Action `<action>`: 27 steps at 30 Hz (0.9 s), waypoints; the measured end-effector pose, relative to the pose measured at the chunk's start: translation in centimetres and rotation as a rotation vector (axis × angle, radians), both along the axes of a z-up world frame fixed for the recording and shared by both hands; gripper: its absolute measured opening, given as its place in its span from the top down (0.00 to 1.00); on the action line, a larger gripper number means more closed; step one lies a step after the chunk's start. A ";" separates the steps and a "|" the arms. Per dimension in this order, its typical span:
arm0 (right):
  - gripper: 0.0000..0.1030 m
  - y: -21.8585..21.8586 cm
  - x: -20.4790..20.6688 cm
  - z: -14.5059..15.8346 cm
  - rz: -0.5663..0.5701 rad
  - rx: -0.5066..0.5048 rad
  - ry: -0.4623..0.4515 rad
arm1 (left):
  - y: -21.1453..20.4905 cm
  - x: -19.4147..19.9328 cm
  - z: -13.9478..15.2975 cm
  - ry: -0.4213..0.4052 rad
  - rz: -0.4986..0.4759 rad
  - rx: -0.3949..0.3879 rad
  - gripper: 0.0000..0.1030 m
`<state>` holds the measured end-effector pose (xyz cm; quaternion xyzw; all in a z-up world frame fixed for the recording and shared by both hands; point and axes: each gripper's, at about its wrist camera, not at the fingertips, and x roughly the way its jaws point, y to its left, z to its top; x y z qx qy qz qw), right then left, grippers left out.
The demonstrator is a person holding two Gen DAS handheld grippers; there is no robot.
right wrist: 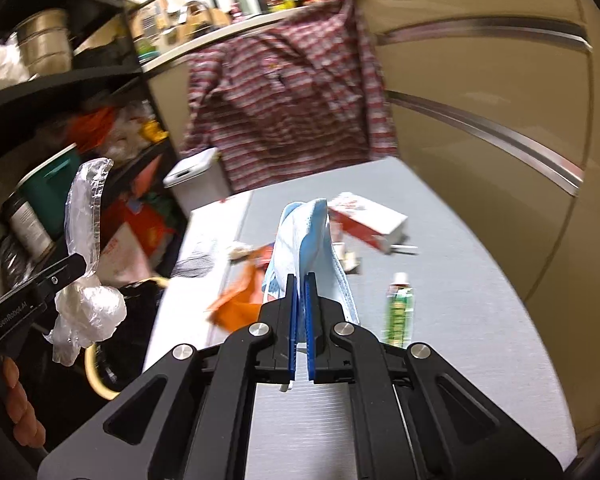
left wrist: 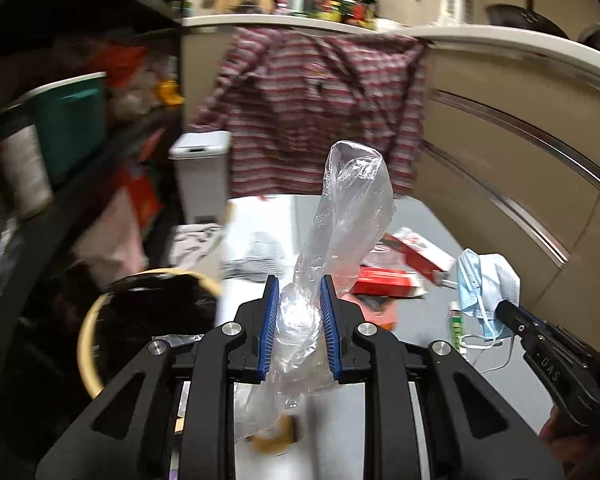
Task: Collect trash
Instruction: 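Carry both items over the black-lined bin and open both grippers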
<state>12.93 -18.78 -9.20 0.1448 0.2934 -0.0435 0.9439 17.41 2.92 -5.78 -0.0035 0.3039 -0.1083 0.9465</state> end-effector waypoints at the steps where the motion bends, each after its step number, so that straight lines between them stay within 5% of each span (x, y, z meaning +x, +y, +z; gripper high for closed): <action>1: 0.96 0.9 0.1 0.1 0.019 -0.002 0.000 | 0.7 -0.2 0.1 -0.005 0.018 0.005 0.79; 8: 0.96 6.9 1.9 0.8 0.140 -0.021 0.007 | 6.7 -0.9 0.6 -0.034 0.135 0.005 0.79; 15: 0.96 13.3 4.2 1.3 0.265 -0.059 0.002 | 11.8 0.1 0.2 -0.038 0.206 -0.086 0.79; 27: 0.96 20.2 7.9 -1.1 0.403 -0.093 0.051 | 15.6 2.5 -3.7 0.015 0.336 -0.067 0.79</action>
